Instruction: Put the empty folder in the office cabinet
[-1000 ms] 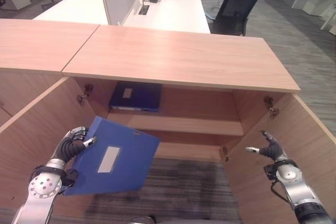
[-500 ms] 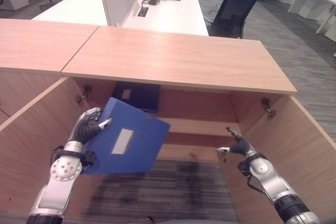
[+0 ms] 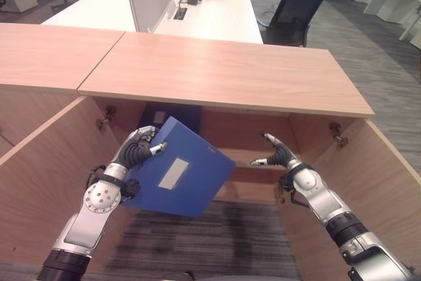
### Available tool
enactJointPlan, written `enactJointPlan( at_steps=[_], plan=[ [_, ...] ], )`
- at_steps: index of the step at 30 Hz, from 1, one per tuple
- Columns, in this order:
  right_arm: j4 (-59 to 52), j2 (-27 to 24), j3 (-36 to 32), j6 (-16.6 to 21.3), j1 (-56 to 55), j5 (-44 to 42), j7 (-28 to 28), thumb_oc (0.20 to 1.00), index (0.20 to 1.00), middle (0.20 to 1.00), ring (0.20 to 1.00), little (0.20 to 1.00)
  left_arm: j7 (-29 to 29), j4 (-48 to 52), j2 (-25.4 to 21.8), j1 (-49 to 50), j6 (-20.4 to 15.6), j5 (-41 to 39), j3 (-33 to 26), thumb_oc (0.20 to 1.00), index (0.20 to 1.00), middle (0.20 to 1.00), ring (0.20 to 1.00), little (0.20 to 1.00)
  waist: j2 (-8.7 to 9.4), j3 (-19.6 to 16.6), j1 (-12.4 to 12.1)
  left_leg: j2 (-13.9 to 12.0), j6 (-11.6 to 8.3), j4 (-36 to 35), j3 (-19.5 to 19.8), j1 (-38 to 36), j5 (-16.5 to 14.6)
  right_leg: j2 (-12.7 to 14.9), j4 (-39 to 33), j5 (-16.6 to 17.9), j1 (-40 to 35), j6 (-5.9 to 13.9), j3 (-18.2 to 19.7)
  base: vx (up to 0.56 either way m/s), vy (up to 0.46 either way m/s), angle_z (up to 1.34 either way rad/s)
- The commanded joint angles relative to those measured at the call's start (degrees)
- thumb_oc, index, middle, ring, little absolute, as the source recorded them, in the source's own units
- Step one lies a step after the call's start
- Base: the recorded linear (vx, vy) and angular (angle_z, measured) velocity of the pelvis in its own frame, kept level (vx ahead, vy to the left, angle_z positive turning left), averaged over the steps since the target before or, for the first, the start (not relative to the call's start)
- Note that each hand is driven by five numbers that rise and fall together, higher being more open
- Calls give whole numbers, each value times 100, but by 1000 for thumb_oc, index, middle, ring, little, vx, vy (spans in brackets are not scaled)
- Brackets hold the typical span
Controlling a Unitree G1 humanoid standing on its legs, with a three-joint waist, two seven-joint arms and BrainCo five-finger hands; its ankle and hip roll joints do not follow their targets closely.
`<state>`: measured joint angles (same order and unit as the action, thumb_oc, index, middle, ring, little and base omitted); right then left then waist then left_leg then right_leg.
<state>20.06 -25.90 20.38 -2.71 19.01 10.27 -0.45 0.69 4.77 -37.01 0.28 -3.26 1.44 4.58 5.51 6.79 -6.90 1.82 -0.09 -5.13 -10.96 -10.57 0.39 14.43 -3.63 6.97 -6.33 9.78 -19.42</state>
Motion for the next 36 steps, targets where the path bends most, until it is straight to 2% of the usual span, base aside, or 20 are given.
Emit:
enactJointPlan(
  at_steps=[1, 9, 19, 27, 35, 36],
  plan=[
    [-480, -75, 54, 272, 526, 190, -183, 1000, 1000, 1000, 1000, 1000, -38, 428, -299, -442, -501, -211, 102, 200, 200, 200, 200, 200, 169, -92, -116, 367, 292, 13, 477, 127, -630, 699, 178, 816, 240, 521, -379, 0, 0, 0],
    [-673, -42, 271, 334, 629, 54, -4, 1000, 1000, 1000, 1000, 1000, -106, 482, -304, -571, -533, -115, 172, 200, 200, 200, 200, 200, 196, -92, -133, 365, 284, 13, 477, 122, -625, 699, 179, 813, 220, 520, -403, 0, 0, 0],
    [-552, 429, 1071, 504, 874, -667, 464, 1000, 1000, 1000, 1000, 1000, -496, 467, -73, -1398, -644, 522, 583, 200, 200, 200, 200, 200, 238, -120, -144, 358, 266, 13, 463, 123, -599, 712, 180, 831, 218, 520, -437, 0, 0, 0],
    [-279, 517, 1310, 543, 1026, -574, 515, 1000, 1000, 1000, 1000, 1000, -266, 559, -141, -1935, -746, 214, 1078, 200, 200, 200, 200, 200, 222, -153, -57, 368, 267, 13, 474, 127, -602, 721, 178, 854, 248, 522, -421, 0, 0, 0],
    [-418, 242, 1248, 601, 1081, -490, 499, 1000, 1000, 1000, 1000, 1000, 62, 831, -633, -2028, -889, 31, 1334, 200, 200, 200, 200, 200, 211, -189, -23, 368, 258, 13, 482, 120, -605, 714, 168, 863, 250, 522, -416, 0, 0, 0],
    [-34, 637, 1441, 603, 1409, -877, 500, 1000, 1000, 1000, 1000, 1000, 80, 824, -578, -2115, -953, -63, 1573, 200, 200, 200, 200, 200, 205, -190, -81, 355, 254, 13, 491, 105, -608, 708, 166, 840, 222, 522, -428, 0, 0, 0]
  ],
)
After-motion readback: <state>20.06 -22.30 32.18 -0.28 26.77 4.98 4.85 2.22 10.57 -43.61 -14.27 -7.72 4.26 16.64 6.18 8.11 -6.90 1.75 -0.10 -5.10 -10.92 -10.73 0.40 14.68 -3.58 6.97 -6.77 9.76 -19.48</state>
